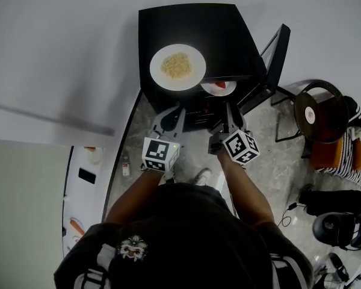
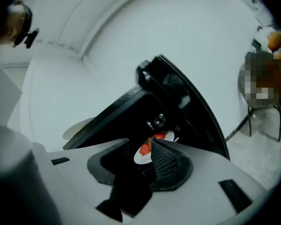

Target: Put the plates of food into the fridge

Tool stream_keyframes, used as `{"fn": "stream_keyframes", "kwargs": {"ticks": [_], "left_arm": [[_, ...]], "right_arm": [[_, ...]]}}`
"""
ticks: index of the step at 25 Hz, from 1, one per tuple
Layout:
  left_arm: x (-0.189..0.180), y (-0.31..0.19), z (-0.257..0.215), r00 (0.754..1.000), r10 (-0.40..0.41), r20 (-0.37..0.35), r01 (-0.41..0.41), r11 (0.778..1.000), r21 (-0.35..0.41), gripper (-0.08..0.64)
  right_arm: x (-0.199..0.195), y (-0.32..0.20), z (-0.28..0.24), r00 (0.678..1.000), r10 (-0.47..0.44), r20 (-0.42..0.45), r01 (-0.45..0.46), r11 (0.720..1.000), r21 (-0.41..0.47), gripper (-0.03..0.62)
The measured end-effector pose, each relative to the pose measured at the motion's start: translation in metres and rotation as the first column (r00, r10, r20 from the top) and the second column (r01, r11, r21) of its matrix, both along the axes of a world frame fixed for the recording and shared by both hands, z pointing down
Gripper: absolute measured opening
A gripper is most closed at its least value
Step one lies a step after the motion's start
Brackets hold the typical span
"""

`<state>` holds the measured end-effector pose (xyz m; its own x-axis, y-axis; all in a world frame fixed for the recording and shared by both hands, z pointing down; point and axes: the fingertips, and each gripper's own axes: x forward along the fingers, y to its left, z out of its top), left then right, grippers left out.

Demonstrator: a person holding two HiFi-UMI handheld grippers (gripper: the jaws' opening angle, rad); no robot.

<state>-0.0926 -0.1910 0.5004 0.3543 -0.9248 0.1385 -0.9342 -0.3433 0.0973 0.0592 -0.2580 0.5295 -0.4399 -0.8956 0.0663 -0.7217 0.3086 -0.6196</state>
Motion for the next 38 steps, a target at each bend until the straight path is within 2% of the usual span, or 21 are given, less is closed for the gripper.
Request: {"fn": "stream_keyframes", "kwargs": {"ticks": [3,6,10,15,22,26,28,32,34,36,38], "left_arm": [[-0.001,0.003,-0.011,1.0,-0.004,-0.022,0.004,1.0,0.008,0.023],[-0.001,0.01,-0.029,0.998,0.0,-0.064,0.001,1.0,0.027,0.023],[0.002,0.019,-0.06,0.996,0.024,-0.086,-0.016,0.996,0.085,0.023],[0.009,0.025,-0.079,0.997,0.041,-0.059,-0.033,0.991,0.133,0.023],[0.002,0.029,-0.094,0.998,0.002,-0.064,0.01,0.983,0.183,0.023],[0.0,0.029,-0.098,0.999,-0.045,-0.025,0.048,0.982,0.18,0.023],[0.0,0.029,-0.097,0.998,-0.053,-0.028,0.057,0.983,0.174,0.021],[-0.009,0.03,-0.103,0.989,-0.09,-0.114,0.109,0.979,0.174,0.023],[-0.013,0.03,-0.106,0.975,-0.085,-0.204,0.121,0.978,0.17,0.026],[-0.016,0.029,-0.107,0.961,-0.08,-0.265,0.125,0.979,0.158,0.071],[-0.018,0.028,-0.107,0.94,-0.081,-0.332,0.132,0.982,0.133,0.074]], "right_arm": [[-0.011,0.018,-0.034,0.987,-0.08,-0.14,0.099,0.985,0.139,0.137],[-0.018,0.034,-0.061,0.959,-0.121,-0.256,0.179,0.959,0.219,0.112],[-0.015,0.054,-0.096,0.924,-0.058,-0.377,0.191,0.925,0.327,0.046],[-0.024,0.066,-0.121,0.853,-0.009,-0.522,0.239,0.896,0.375,0.025],[-0.039,0.081,-0.146,0.836,0.055,-0.545,0.266,0.829,0.492,0.025],[-0.037,0.084,-0.146,0.837,0.052,-0.545,0.265,0.832,0.487,0.025],[-0.035,0.084,-0.145,0.834,0.052,-0.55,0.268,0.832,0.485,0.025],[-0.032,0.085,-0.144,0.837,0.047,-0.545,0.265,0.836,0.48,0.025],[-0.03,0.086,-0.143,0.839,0.042,-0.542,0.265,0.839,0.475,0.025],[-0.028,0.087,-0.14,0.843,0.033,-0.537,0.265,0.844,0.467,0.025],[-0.027,0.089,-0.137,0.846,0.023,-0.533,0.265,0.849,0.457,0.025]]}}
